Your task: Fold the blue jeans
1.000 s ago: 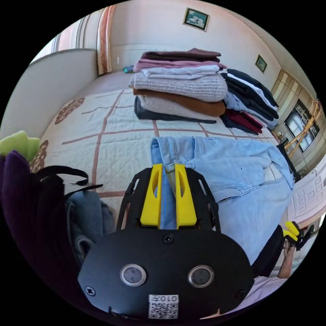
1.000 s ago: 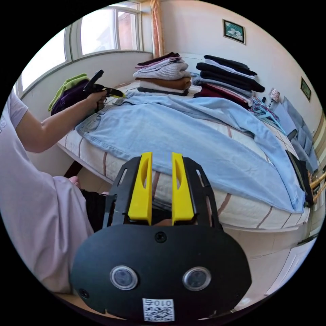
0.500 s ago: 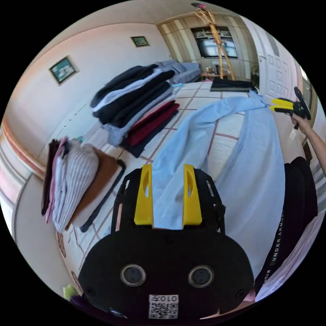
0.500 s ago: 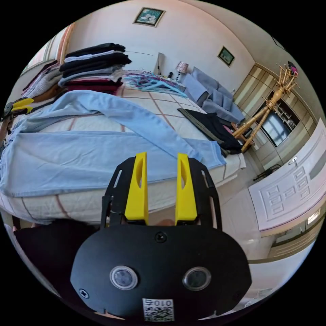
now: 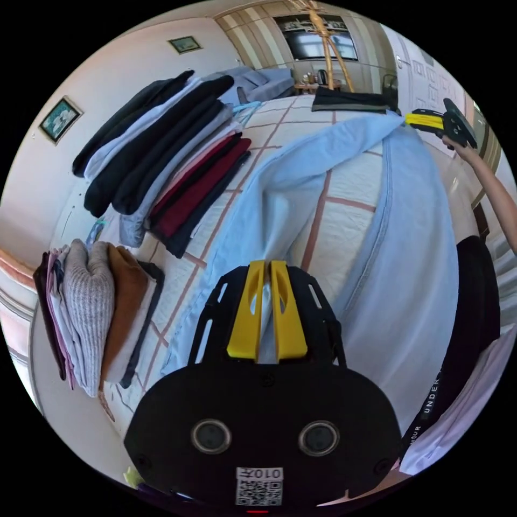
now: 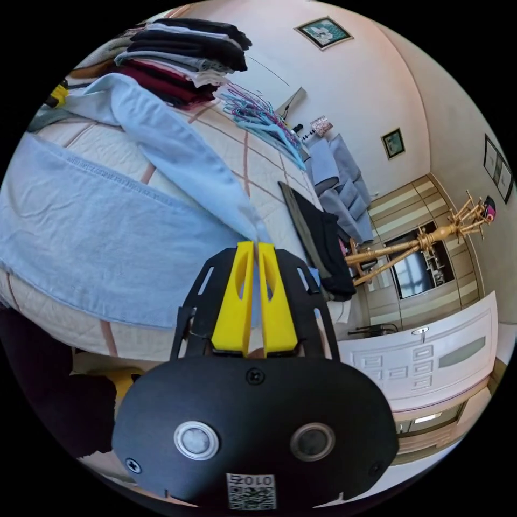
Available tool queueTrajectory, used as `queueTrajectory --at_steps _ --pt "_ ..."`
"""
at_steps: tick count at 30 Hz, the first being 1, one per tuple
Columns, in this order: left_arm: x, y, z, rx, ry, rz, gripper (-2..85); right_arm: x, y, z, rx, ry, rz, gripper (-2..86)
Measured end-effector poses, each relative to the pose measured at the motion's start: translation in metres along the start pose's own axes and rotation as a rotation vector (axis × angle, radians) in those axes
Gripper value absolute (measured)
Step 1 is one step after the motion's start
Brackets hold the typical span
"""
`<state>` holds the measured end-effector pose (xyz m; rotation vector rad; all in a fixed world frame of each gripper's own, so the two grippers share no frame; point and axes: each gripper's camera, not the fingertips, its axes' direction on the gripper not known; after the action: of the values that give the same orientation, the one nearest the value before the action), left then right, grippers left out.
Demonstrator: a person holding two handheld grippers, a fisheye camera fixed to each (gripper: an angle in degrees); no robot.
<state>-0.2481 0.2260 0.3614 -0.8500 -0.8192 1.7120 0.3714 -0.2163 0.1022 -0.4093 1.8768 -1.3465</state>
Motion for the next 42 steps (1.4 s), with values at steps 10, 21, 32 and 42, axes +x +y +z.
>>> queueTrajectory --at_steps 10,21,32,42 --pt "-0.023 -0.020 0.017 -0.065 0.048 -0.131 5.2 0.088 -0.186 0.091 -0.309 -0.005 0.003 6.2" --pt "-0.008 0.048 -0.014 -0.119 0.108 -0.095 11.4 0.113 -0.047 0.106 -0.331 -0.101 0.289 8.9" --pt "-0.002 0.079 -0.038 -0.060 -0.014 -0.275 10.4 0.211 0.132 0.152 -0.404 -0.450 0.882 12.4" --pt "0.110 0.144 -0.087 -0.176 0.019 -0.096 9.6 0.215 0.144 0.172 -0.419 -0.466 0.903 4.4"
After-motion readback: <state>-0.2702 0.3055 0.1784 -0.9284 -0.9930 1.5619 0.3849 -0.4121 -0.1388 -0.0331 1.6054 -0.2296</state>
